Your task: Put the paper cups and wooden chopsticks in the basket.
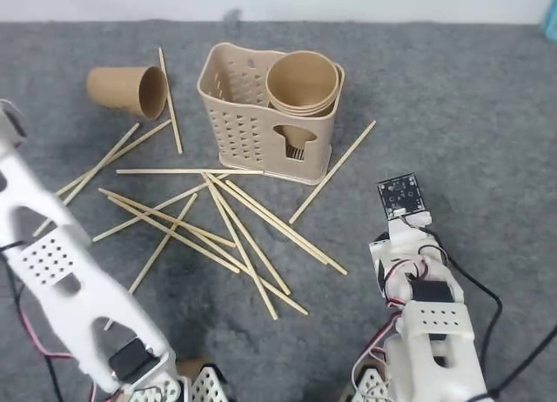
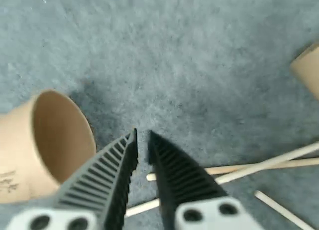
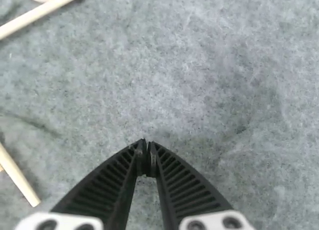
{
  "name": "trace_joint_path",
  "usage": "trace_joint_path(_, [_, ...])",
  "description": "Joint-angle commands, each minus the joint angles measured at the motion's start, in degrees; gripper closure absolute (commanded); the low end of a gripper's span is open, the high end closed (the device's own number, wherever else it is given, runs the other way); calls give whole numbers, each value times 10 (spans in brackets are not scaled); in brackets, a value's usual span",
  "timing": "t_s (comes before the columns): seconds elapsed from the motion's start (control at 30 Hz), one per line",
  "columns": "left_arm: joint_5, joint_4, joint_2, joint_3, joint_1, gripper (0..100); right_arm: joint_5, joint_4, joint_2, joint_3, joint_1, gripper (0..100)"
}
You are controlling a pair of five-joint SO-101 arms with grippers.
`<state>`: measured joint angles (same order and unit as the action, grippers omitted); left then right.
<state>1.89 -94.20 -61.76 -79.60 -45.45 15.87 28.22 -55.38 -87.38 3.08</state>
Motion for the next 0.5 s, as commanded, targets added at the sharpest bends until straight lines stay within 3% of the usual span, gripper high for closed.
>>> trace_joint_path(0.0, [-8,16,-3,-3,-9,987,8,-14,-14,3,0,989])
trace_joint_path(0.23, [-12,-16,-3,-4,-52,988,8,-15,-14,3,1,989])
trace_joint_path(0.47, [-76,-41,-3,-4,-95,988,8,-15,-14,3,1,989])
